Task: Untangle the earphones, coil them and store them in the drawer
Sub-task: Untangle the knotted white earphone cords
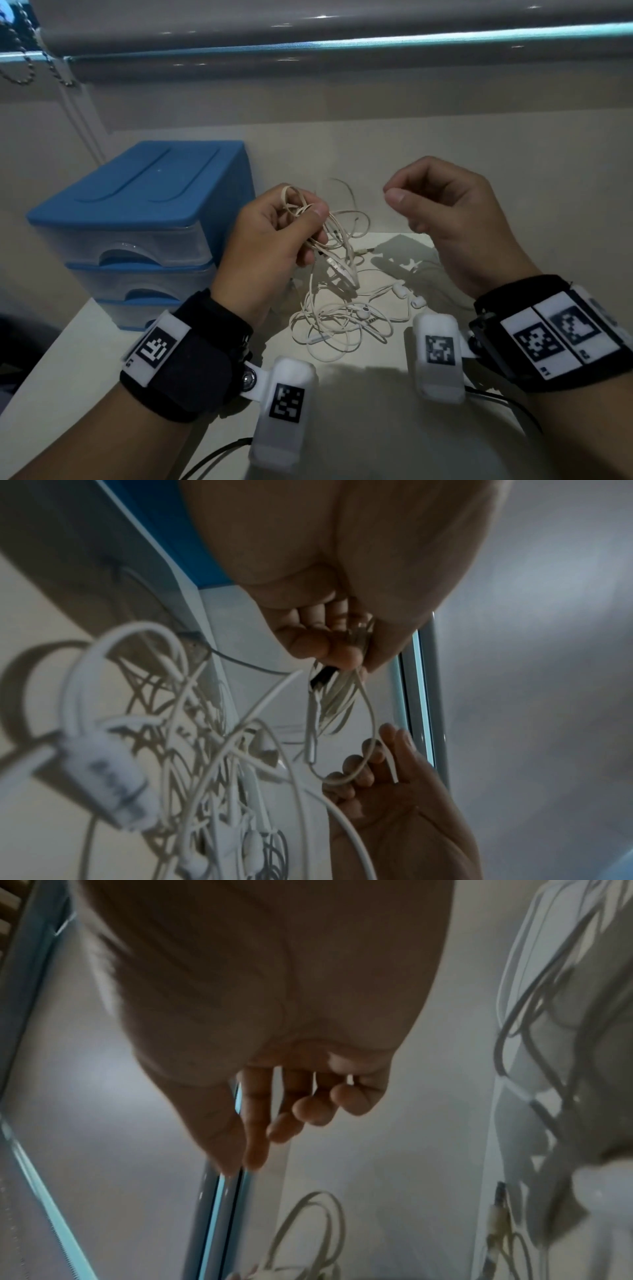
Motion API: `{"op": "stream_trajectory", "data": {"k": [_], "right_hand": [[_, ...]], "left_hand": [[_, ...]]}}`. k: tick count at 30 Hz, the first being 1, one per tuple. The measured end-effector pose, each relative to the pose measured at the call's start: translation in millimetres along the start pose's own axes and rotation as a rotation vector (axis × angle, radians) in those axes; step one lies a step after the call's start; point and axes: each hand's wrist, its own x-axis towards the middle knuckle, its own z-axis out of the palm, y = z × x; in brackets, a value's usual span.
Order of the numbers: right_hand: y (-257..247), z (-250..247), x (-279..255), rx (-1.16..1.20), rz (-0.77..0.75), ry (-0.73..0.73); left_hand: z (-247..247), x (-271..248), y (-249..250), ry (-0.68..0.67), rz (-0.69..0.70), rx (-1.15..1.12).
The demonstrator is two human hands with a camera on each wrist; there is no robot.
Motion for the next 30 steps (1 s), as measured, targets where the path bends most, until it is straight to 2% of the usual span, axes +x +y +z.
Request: {"op": "stream_trajectory", "data": {"k": [3, 6, 10, 17, 23, 25, 28, 30], "right_hand": [[-5.3, 5.1, -4.2, -0.014, -0.047, -0.143], [-4.1, 9.1, -6.5, -0.049, 0.010, -0.272], [-1.5, 14.1, -8.5, -0.065, 0.043, -0.331], [5.5, 14.0, -6.8, -0.127, 0.021, -0.327], [1.1, 11.3, -6.5, -0.030, 0.007, -0.251], [-1.8, 9.3, -5.0, 0.058, 0.059, -0.197], [-6.2, 4.7, -2.5, 0.324, 0.176, -0.132], [-7.6, 1.4, -2.0, 0.453, 0.192, -0.086]], "left_hand": [[0.1, 0.3, 1.4, -0.006, -0.017, -0.023], [1.9, -0.4, 3.3, -0.034, -0.023, -0.046], [4.1, -2.2, 5.3, -0.071, -0.006, -0.052], [6.3, -3.1, 4.1, -0.125, 0.002, -0.112], [5.3, -3.4, 2.6, -0.159, 0.044, -0.063], [5.0, -2.9, 1.2, -0.149, 0.037, -0.039], [2.4, -0.9, -2.1, -0.111, 0.015, -0.014], [1.8, -0.6, -2.0, -0.100, 0.006, 0.013]]}}
